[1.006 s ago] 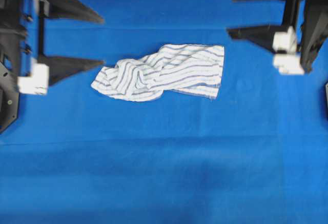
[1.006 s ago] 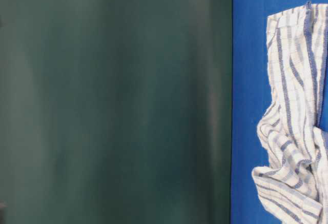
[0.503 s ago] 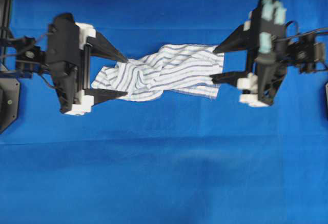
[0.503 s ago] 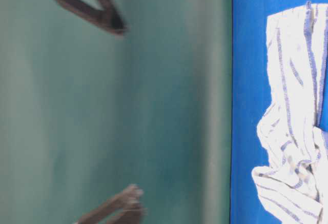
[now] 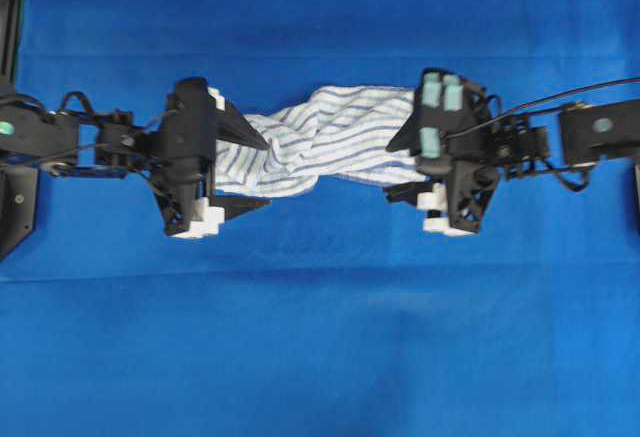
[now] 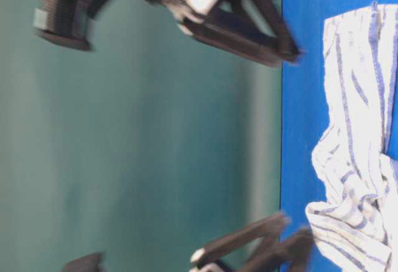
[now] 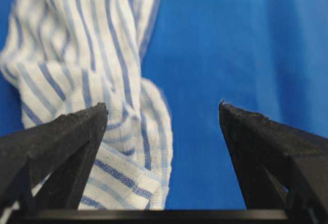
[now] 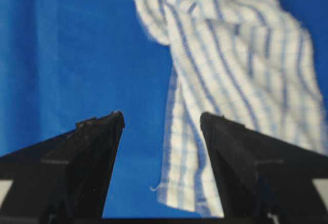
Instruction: Lift the towel with both arms.
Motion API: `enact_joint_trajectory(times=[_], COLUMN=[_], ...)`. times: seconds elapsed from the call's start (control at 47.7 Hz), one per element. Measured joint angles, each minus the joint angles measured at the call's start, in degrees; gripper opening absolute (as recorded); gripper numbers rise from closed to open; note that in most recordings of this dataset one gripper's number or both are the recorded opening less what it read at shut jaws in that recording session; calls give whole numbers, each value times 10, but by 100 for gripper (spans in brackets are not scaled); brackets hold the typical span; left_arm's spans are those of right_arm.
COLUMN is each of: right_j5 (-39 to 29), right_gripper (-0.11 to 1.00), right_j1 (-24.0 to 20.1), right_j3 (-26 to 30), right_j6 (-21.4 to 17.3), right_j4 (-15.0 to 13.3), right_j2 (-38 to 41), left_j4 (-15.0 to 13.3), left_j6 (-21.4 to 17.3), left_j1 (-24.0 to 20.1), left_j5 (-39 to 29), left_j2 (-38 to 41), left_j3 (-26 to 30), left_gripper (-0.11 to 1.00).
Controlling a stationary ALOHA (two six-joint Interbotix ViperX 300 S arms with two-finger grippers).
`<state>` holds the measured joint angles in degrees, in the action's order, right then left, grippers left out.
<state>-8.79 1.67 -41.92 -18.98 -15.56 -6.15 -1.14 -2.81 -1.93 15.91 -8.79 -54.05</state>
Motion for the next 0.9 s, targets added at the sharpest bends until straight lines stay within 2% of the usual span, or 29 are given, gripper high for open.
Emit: enact_joint_trajectory(times=[0.377, 0.629, 0.691, 0.733, 0.901], right_j5=[82, 92, 92, 92, 92], right_gripper=[64, 63, 59, 52, 6], right_j1=[28, 38, 39, 40, 44], right_j3=[1, 3, 4, 3, 4], right_j6=[-1, -1, -1, -1, 0], right_j4=[-1, 0, -1, -1, -1], right_j2=[136, 154, 154, 154, 154], left_j4=[0, 0, 0, 0, 0], left_j6=[1, 1, 0, 0, 0], left_j1=[0, 0, -2, -4, -11], left_j5=[50, 51, 45, 38, 19], left_j2=[132, 155, 155, 154, 154], left_j3=[18, 24, 25, 25, 23], left_gripper=[93, 89, 82, 72, 23])
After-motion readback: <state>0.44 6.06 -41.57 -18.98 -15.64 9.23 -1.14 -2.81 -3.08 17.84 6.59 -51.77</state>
